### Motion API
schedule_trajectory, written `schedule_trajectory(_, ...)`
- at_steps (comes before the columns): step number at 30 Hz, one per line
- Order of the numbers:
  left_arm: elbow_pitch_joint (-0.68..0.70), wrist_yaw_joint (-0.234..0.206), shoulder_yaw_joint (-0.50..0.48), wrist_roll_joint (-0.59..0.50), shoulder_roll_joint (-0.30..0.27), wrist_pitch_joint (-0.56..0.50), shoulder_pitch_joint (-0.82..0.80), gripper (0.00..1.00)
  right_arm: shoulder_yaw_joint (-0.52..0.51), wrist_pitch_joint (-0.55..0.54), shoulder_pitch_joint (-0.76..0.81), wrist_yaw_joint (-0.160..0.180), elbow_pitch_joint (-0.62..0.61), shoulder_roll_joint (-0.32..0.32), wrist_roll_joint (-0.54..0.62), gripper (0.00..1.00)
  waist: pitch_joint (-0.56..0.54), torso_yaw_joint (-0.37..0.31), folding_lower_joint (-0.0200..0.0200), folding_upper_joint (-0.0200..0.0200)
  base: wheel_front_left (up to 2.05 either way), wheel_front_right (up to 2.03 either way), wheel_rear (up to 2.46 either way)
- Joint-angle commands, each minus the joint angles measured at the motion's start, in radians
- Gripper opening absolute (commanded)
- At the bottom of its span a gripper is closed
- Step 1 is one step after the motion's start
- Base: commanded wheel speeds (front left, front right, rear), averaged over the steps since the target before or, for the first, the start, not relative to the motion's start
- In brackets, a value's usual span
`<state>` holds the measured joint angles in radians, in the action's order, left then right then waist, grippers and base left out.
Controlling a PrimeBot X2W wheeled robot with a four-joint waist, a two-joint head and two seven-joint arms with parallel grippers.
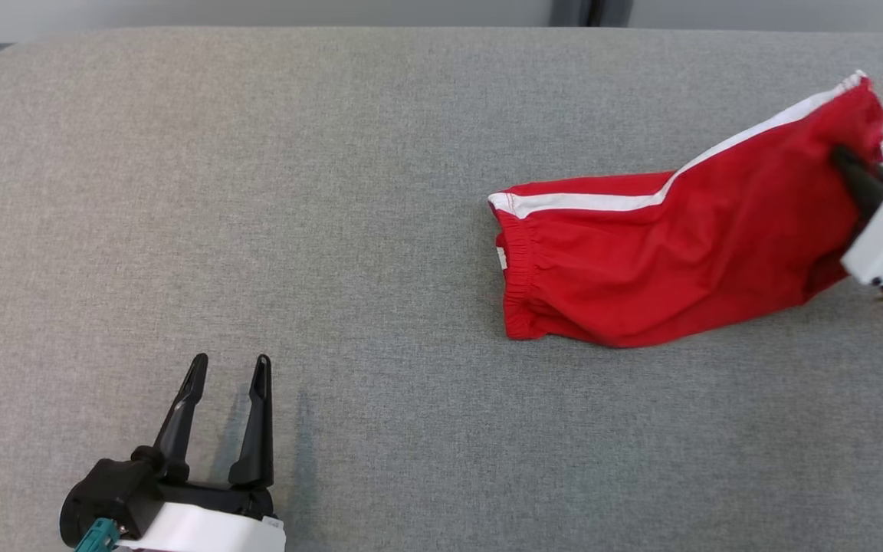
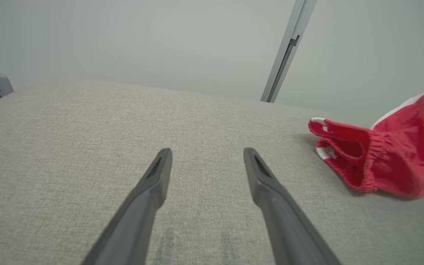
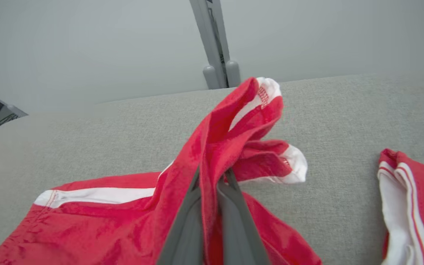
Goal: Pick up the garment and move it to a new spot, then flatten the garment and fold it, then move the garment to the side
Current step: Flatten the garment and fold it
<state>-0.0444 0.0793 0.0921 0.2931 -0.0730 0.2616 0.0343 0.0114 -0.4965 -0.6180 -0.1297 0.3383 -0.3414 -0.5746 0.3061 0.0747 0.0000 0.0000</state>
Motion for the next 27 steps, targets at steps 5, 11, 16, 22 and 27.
schedule_trajectory(5, -0.002, 0.005, 0.001, 0.005, 0.008, 0.004, 0.003, 1.0, 0.108, -0.106, 0.056, -0.002, -0.183, 0.033, -0.012, 0.0, -0.018, -0.008, 0.0, 0.0, 0.0, 0.0, 0.0)
schedule_trajectory(11, -0.008, 0.008, 0.016, 0.011, 0.017, 0.004, -0.017, 1.0, 0.261, -0.201, 0.082, -0.002, -0.266, 0.143, 0.021, 0.0, -0.008, 0.003, 0.0, 0.0, 0.0, 0.0, 0.0)
schedule_trajectory(16, -0.015, 0.013, 0.027, 0.01, 0.019, 0.004, -0.029, 1.0, 0.305, -0.179, 0.055, -0.002, -0.197, 0.221, 0.071, 0.0, 0.004, 0.025, 0.0, 0.0, 0.0, 0.0, 0.0)
schedule_trajectory(22, -0.029, 0.013, 0.025, 0.007, 0.02, 0.004, -0.025, 1.0, 0.305, -0.112, 0.023, -0.002, -0.071, 0.277, 0.116, 0.0, 0.001, 0.063, 0.0, 0.0, 0.0, 0.0, 0.0)
schedule_trajectory(27, -0.035, 0.007, 0.033, 0.017, 0.021, 0.004, -0.011, 1.0, 0.283, -0.066, 0.009, -0.002, -0.005, 0.286, 0.129, 0.0, -0.013, 0.071, 0.0, 0.0, 0.0, 0.0, 0.0)
